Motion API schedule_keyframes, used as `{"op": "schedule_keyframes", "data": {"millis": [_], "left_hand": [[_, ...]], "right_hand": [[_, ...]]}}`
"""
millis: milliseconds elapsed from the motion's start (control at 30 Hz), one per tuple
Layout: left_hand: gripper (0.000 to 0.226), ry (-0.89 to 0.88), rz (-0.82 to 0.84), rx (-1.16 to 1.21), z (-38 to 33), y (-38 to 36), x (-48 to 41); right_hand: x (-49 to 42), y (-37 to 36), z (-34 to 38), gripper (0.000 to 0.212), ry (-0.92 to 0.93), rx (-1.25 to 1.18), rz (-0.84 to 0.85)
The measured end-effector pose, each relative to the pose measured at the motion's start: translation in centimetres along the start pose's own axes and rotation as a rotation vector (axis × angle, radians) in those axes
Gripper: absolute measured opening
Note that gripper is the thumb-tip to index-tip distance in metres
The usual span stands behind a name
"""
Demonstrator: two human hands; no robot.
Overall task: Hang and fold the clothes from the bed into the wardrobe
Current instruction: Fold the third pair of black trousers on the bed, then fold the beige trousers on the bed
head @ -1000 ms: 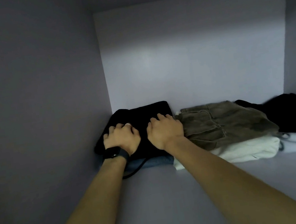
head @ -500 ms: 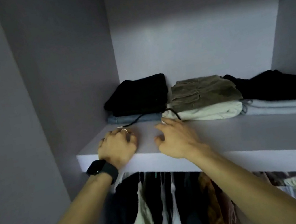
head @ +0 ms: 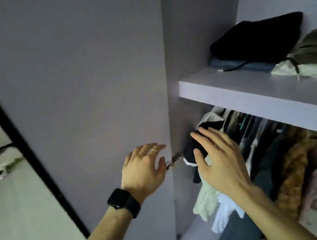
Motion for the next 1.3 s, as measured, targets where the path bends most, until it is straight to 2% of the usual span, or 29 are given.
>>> {"op": "schedule_keyframes", "data": {"millis": [167,267,400,567,833,1300], "left_hand": [[0.037,0.240,-0.023,-0.063,7.6,2.2,13.0],[0.030,0.429,-0.072,-0.183,13.7,4.7,21.2],[0.032,0.716,-0.002,-0.296,21.2,8.7,29.1],[0.036,0.968,0.024,-0.345,29.2,13.2,35.9],[0.037,1.131,-0.076,-0.399,40.4,20.2,39.5],[0.045,1.290,-0.179,-0.605,63.0,30.4,33.5]], "right_hand": [[5.1,-5.6,9.7,0.038,0.073,-0.314,0.149],[8.3,-8.8,17.5,0.039,0.114,-0.468,0.301],[11.0,-12.1,26.9,0.035,0.241,-0.586,0.465],[11.5,-16.3,37.9,0.028,0.383,-0.632,0.645],[7.8,-24.3,52.0,0.025,0.451,-0.634,0.720],[-5.6,-42.9,73.5,0.038,0.607,-0.803,0.737]]}}
Point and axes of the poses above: each hand's wrist, its own x-axis away from the middle knuckle, its own y-axis out of the back of the hand, z = x × y, the point moved 1 cm from there along -x, towards the middle knuckle, and after that the axes turned 1 degree about -z, right-handed, at the moved point
